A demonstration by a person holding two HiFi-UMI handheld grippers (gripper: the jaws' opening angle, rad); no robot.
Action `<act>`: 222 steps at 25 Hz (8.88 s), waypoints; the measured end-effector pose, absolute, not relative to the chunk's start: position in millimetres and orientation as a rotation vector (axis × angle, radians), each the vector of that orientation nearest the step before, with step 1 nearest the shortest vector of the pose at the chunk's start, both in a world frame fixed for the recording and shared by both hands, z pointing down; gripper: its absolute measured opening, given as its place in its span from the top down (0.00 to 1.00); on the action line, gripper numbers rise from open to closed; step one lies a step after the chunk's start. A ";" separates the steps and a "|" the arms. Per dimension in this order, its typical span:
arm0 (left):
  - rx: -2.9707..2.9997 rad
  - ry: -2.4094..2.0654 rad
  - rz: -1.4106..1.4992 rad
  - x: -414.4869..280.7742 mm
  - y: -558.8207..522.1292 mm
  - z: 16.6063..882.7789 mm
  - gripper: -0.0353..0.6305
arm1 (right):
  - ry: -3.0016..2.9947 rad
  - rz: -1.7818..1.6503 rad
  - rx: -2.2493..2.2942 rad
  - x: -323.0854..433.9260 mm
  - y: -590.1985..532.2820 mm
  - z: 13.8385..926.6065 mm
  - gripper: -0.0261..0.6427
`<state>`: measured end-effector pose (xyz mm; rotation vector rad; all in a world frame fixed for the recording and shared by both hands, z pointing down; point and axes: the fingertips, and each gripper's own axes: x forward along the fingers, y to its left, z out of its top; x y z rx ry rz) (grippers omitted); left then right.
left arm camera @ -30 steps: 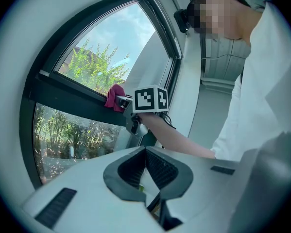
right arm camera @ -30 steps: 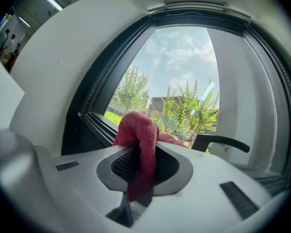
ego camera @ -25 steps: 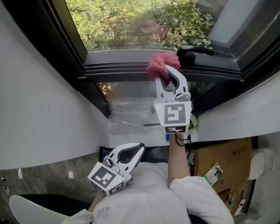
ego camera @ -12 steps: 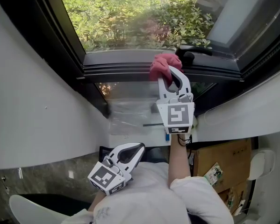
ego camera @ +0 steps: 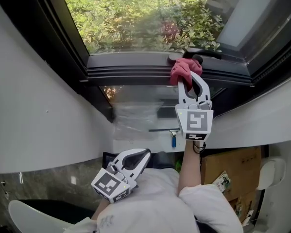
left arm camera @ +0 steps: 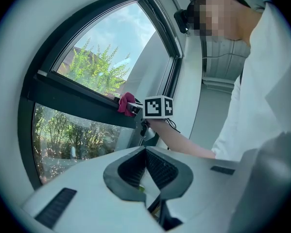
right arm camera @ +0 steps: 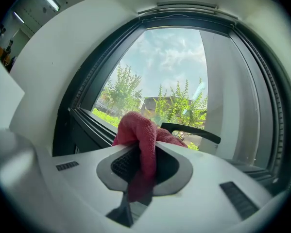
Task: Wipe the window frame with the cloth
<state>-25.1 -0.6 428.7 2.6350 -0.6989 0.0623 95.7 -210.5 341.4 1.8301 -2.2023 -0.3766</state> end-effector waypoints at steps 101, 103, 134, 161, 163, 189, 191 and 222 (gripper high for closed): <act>2.730 -0.458 0.086 141.8 -60.3 417.7 0.93 | -1.312 -1.331 2.438 409.9 -155.9 17.4 0.86; 2.730 -0.456 0.090 141.8 -57.9 417.1 0.93 | -1.312 -1.322 2.436 410.0 -155.6 19.5 0.86; 2.722 -0.431 0.115 145.2 -29.7 422.5 0.93 | -1.365 -1.227 2.448 420.0 -146.7 53.1 0.86; 2.719 -0.417 0.119 146.5 -28.8 423.3 0.93 | -1.390 -1.176 2.440 421.0 -148.4 82.8 0.86; 2.718 -0.414 0.120 146.7 -28.7 424.5 0.93 | -1.389 -1.171 2.440 421.1 -148.9 86.5 0.86; 2.715 -0.417 0.127 145.6 -24.6 427.0 0.93 | -1.408 -1.106 2.410 422.3 -149.0 129.1 0.86; 2.715 -0.419 0.126 146.0 -24.5 426.7 0.93 | -1.413 -1.109 2.408 422.4 -148.8 131.5 0.86; 2.723 -0.422 0.140 153.0 -22.4 425.2 0.93 | -1.453 -1.049 2.374 424.0 -148.9 166.9 0.86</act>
